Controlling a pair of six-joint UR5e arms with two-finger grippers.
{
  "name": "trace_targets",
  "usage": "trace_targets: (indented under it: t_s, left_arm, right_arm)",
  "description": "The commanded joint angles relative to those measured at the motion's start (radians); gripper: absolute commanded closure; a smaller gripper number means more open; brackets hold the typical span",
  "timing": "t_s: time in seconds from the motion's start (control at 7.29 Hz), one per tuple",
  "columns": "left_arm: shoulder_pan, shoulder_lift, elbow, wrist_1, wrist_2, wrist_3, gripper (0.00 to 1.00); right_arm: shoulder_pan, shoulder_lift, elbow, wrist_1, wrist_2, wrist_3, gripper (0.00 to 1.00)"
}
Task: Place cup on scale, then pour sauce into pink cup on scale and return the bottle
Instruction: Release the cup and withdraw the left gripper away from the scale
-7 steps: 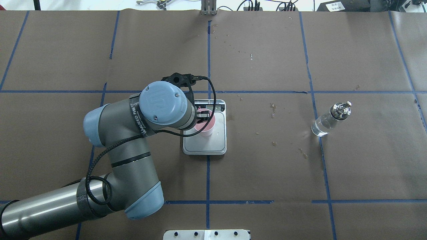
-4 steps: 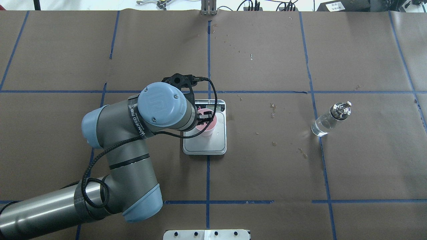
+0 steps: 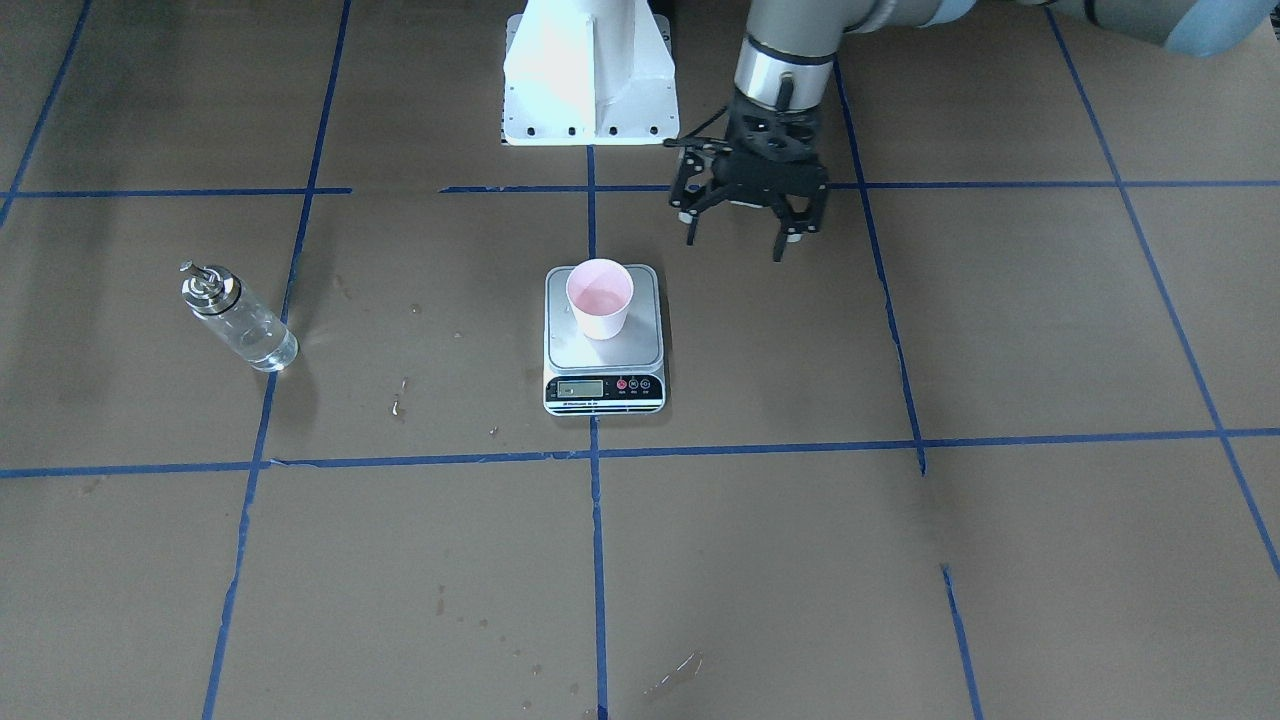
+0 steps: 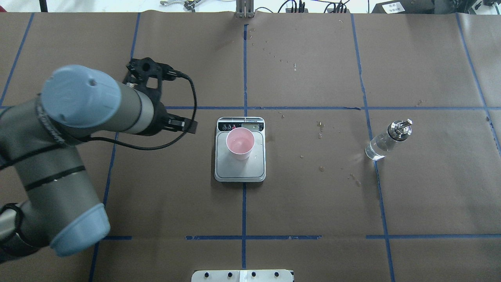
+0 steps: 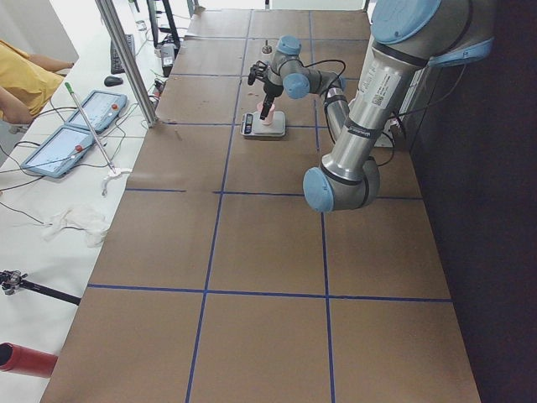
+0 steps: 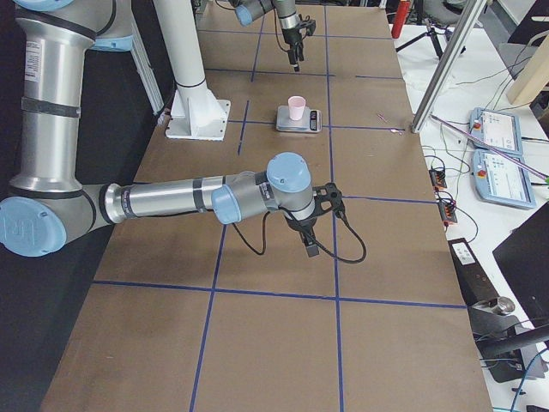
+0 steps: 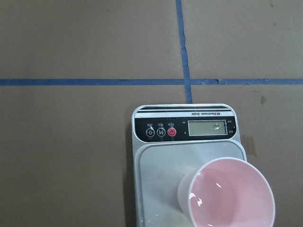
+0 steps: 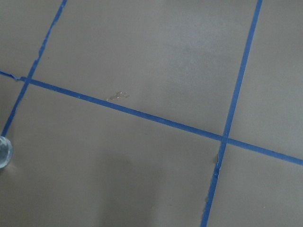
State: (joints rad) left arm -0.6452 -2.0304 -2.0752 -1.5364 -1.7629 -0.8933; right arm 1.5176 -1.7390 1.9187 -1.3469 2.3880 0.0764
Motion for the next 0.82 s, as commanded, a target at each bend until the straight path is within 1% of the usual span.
trace_targets:
  t_s: [0.0,0.14,0.27,0.41,0.55,0.69]
  left_arm:
    - [-0.249,0.177,-0.051,-0.004,-0.12,0.393,0.0]
    - [-0.398,0.235,-0.039,-0.005,-0.171,0.598,0.0]
    - [-0.562,0.301,-0.001,-0.007,-0.246,0.83,0.0]
    - [-0.712,0.337,0.083,-0.001,-0.321,0.931,0.0]
    - [-0.797,0.363,0.183,-0.01,-0.389,0.951,0.0]
    - [-0.882,0.396,0.235,-0.004,-0.424,0.961,0.0]
  right_arm:
    - [-0.054,-0.039,0.141,-0.004,0.0,0.206,0.0]
    - [-0.116,-0.031,0.193,-0.003,-0.013,0.335,0.0]
    - [-0.208,-0.031,0.277,-0.003,-0.074,0.5,0.0]
    - [-0.315,-0.028,0.345,-0.003,-0.137,0.66,0.0]
    - [-0.456,-0.021,0.409,-0.003,-0.242,0.824,0.0]
    - [-0.625,-0.016,0.458,-0.003,-0.395,0.991,0.0]
